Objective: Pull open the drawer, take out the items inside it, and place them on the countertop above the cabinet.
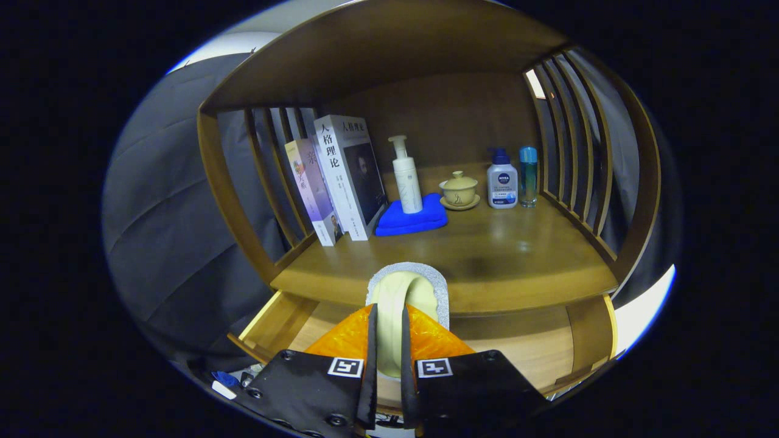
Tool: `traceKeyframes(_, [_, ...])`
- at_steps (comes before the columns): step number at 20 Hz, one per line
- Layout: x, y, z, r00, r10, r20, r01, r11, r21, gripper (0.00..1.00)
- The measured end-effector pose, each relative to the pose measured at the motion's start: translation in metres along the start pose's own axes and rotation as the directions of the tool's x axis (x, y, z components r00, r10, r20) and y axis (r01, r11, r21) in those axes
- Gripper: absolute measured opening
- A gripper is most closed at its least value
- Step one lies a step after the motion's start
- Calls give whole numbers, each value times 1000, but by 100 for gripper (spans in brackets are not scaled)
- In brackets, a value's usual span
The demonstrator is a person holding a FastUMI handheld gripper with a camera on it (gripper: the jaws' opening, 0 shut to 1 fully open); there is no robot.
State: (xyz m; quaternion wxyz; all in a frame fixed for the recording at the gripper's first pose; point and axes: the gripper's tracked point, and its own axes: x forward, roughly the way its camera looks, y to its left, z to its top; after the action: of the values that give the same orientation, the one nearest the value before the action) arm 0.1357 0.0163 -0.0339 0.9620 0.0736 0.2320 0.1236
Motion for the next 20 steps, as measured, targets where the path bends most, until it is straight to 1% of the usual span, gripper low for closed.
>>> traceKeyframes(4, [15, -2, 24, 1000, -10, 11, 10, 1000, 24, 18])
traceKeyframes(9, [39, -10, 43, 999, -44, 26, 43, 998, 40, 18])
traceKeyframes(14, [63, -20, 44, 998, -60, -3, 60, 996, 71, 18])
traceKeyframes(17, [73, -18, 46, 999, -36, -9, 36, 996, 78, 18])
traceKeyframes(18, [76, -17, 46, 999, -32, -6, 32, 996, 78, 18])
traceKeyframes(20, [81, -20, 51, 999, -49, 15, 48, 996, 76, 18])
